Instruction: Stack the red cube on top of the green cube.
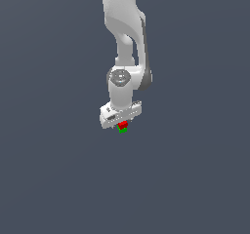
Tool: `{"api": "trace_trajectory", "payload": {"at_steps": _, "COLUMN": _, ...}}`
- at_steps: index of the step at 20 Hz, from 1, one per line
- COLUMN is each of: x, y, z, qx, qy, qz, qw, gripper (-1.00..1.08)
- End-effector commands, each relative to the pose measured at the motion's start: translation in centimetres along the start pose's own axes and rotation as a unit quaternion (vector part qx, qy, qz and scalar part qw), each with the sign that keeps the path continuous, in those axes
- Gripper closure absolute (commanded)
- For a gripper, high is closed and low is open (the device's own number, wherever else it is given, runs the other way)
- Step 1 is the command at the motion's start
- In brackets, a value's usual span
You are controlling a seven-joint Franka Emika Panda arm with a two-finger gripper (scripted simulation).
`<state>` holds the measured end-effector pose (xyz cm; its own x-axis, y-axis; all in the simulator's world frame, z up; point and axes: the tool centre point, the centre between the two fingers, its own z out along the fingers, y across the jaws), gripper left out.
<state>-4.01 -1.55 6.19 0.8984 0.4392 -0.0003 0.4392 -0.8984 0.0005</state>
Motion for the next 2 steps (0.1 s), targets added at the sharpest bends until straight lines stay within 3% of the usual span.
{"api": "trace_trajectory", "payload": {"at_steps": 1, "x": 0.00, "y": 0.00, "z": 0.00, "qx": 0.000, "qy": 0.000, "qz": 0.000, "qw": 1.0000, "gripper": -0.92}}
{"api": "trace_trajectory", "payload": {"at_steps": 2, "x": 0.00, "y": 0.00, "z": 0.00, "qx": 0.000, "qy": 0.000, "qz": 0.000, "qw": 1.0000, "gripper": -0.92}}
